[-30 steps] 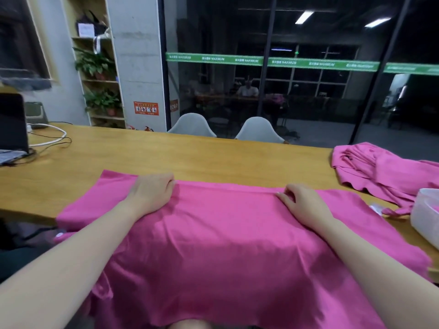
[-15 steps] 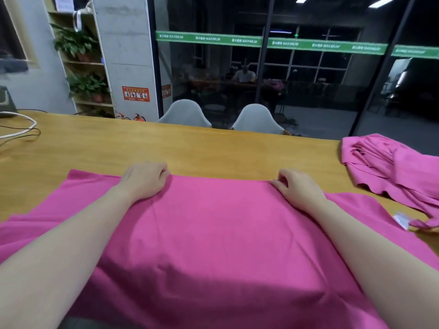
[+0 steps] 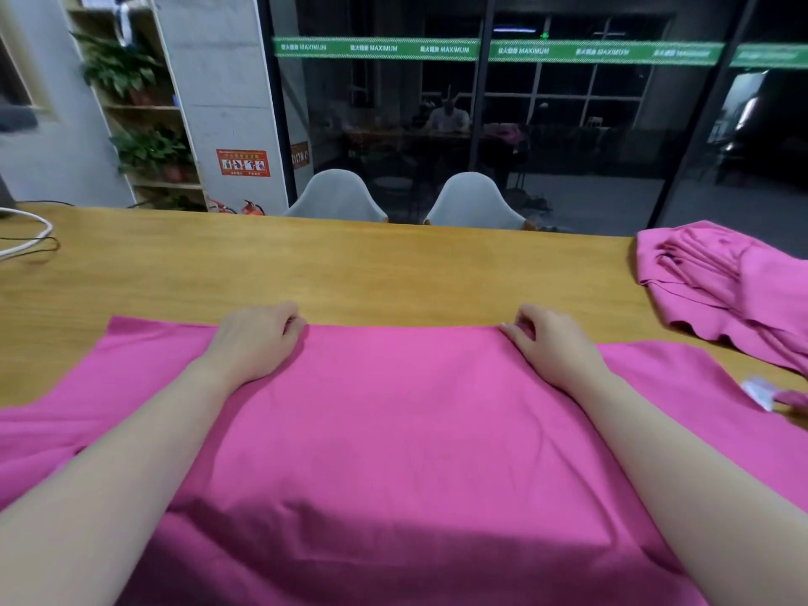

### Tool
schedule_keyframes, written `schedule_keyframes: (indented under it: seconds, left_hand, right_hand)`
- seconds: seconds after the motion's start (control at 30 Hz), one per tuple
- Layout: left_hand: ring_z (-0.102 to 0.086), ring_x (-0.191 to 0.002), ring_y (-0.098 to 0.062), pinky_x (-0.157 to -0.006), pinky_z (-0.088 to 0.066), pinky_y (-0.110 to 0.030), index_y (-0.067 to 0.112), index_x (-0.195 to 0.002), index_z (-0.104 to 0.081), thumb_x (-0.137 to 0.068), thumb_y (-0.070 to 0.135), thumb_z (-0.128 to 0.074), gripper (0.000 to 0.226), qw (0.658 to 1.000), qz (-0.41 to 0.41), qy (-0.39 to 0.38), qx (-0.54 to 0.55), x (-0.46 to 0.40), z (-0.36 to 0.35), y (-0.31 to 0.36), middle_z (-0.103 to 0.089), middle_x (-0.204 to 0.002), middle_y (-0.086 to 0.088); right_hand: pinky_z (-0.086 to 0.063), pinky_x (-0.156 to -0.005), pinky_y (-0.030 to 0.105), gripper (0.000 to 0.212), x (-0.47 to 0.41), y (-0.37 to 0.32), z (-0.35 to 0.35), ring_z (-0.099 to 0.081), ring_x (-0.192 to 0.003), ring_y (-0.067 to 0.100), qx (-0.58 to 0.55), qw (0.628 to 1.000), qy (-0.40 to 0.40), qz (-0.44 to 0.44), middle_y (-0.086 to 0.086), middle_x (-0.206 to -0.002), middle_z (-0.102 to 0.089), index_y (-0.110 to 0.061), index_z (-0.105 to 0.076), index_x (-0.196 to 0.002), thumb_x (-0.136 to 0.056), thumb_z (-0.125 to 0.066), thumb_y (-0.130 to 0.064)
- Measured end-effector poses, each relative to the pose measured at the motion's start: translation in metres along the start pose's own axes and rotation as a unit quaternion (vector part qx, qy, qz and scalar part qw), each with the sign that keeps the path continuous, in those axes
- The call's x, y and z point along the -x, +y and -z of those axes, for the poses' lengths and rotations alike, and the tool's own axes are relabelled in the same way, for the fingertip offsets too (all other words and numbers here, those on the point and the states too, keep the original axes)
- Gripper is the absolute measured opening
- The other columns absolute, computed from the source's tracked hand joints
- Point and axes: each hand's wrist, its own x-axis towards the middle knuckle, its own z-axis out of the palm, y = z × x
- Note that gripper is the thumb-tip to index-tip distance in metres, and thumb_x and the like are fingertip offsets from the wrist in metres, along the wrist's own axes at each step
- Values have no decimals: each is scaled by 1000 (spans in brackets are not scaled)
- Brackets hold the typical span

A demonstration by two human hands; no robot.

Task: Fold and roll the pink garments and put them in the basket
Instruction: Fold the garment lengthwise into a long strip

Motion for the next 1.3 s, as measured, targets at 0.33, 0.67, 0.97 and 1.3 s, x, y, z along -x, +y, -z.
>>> schedule_keyframes:
  seconds: [0.33, 0.67, 0.97, 1.3]
  left_hand:
    - [-64, -91, -35, -70, -43, -39, 23, -74, -46, -103, 43, -46, 35, 1000, -7, -26, -15, 8, 9, 1, -69, -93, -8]
    - [-63, -90, -36, -67, -41, -38, 22, -79, -42, -104, 39, -46, 31, 999, 46, 7, 11, 4, 0, 13, -69, -94, -10]
    - [-58, -110, -35, -89, -48, -43, 14, -117, -54, -98, 39, -60, 32, 999, 24, 19, 9, 9, 7, 11, -60, -115, -11]
    - [-54, -120, -24, -104, -45, -42, 17, -134, -52, -91, 46, -63, 53, 999, 18, 4, 36, 129, 60, -46, -57, -128, -3]
  right_hand:
    - [-40, -66, 37, 32, 6, -19, 24, -64, -90, 33, 153, 984, -96, -13, 6, -92, -67, -25, -54, -81, -98, -53, -52]
    - [-38, -79, 39, 29, 7, -24, 15, -60, -95, 28, 201, 978, -43, 23, 1, -98, -67, -21, -54, -92, -100, -51, -48]
    - [-43, -100, 43, 34, -2, -212, -48, -53, -123, 33, 87, 975, -137, 149, 11, -125, -62, -15, -62, -125, -103, -45, -34]
    - [-17, -125, 37, 68, 9, -248, -95, -25, -151, 26, 48, 963, -216, 151, 13, -164, -30, -12, -37, -155, -105, -31, -58]
